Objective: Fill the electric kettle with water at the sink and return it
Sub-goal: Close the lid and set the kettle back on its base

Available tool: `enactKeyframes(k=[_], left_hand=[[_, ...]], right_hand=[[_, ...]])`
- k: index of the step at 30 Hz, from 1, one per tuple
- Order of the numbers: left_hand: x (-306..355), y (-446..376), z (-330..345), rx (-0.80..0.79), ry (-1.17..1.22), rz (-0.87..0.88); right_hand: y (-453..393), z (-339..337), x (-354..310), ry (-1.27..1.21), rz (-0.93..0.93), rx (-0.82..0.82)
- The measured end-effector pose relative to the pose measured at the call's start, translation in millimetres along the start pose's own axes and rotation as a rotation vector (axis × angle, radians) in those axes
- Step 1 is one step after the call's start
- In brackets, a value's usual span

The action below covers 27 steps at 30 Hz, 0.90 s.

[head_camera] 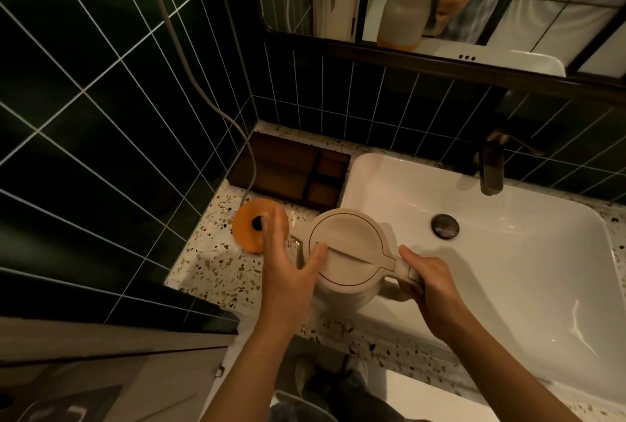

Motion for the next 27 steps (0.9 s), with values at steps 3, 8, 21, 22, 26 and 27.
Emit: enactKeyframes(k=[3,8,21,22,26,27], left_hand=[[-20.8,4.6,9.6,-0.071,0.319,-0.241],[-29.9,2.4,10.1,-0.061,0.474,-0.243],[-38.9,-79.4,-84.8,0.109,0.576,-0.174],[-43.0,-86.6,-91.2,0.117,0.574,-0.184],[-62.0,-111.2,-107.7,0.152,0.588,-0.222],[-67.0,-116.1,-109.9,0.154,0.584,-0.230]], right_hand=[[-3.9,2.1,-0.2,-0.013,0.018,0.002],[-21.9,13.6,-7.2,0.033,0.094,0.034],[-124.9,128.8,-38.8,0.251,0.018,-0.186],[-131.6,136.9,-37.6,0.276,0.011,-0.202],[-154.2,160.8,-26.7,0.405,0.009,-0.281],[-159.1,164.7,-23.2,0.434,0.014,-0.300]])
Point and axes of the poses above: each hand's wrist, its own y-axis away from the middle knuckle, its own z-axis out of the palm, x = y × z, the point moved 7 cm from there along -y, towards the middle knuckle, and after that the axes turned 4 degrees about -x, right-handed, at the moved point
